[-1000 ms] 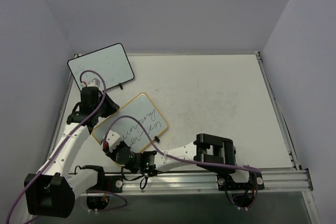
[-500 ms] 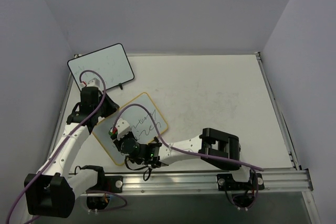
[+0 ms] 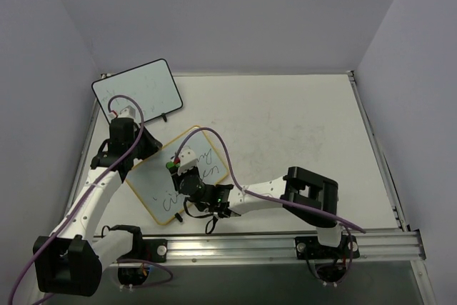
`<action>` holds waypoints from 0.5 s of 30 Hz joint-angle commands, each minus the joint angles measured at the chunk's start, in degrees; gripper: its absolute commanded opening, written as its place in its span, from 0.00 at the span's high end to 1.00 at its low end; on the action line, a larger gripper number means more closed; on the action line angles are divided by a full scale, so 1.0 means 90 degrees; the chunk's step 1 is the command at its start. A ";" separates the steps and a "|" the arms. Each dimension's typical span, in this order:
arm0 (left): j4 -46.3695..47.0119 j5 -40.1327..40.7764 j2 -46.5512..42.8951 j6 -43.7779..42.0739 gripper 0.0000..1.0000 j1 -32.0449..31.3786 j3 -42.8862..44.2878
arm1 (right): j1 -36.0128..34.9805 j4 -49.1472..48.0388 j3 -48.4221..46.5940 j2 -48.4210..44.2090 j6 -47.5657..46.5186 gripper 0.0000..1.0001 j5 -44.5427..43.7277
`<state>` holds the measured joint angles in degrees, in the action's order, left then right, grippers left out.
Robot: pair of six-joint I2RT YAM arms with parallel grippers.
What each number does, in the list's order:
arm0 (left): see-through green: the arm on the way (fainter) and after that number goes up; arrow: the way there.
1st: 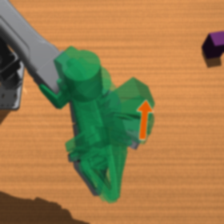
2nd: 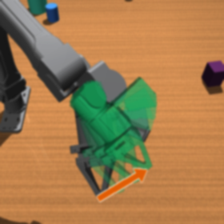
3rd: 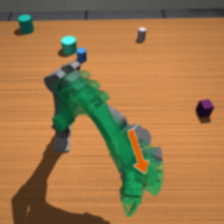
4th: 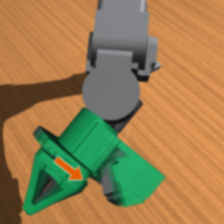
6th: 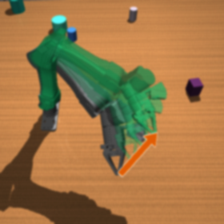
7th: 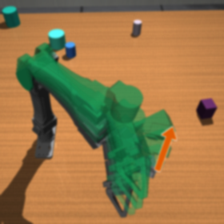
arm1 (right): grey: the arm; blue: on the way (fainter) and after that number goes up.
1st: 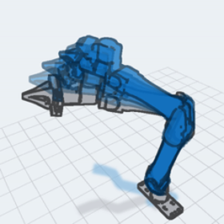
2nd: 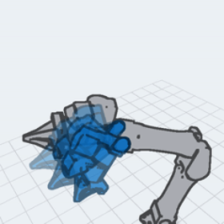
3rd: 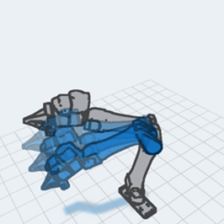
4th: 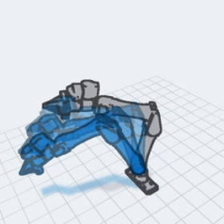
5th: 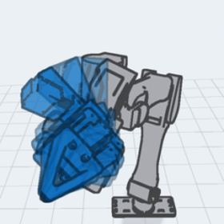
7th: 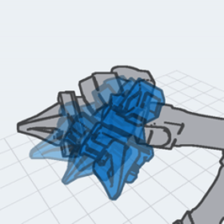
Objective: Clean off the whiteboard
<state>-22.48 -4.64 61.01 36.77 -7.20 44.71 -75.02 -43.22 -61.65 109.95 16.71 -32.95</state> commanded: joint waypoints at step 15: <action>0.0008 -0.0119 0.0027 -0.0092 0.78 -0.0049 0.0111 | 0.0104 0.0066 0.0454 0.0273 -0.0323 1.00 -0.0353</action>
<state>-22.37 -4.58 61.17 36.77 -7.20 44.71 -73.60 -47.77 -57.76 108.77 16.32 -34.41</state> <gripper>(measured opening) 0.221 0.272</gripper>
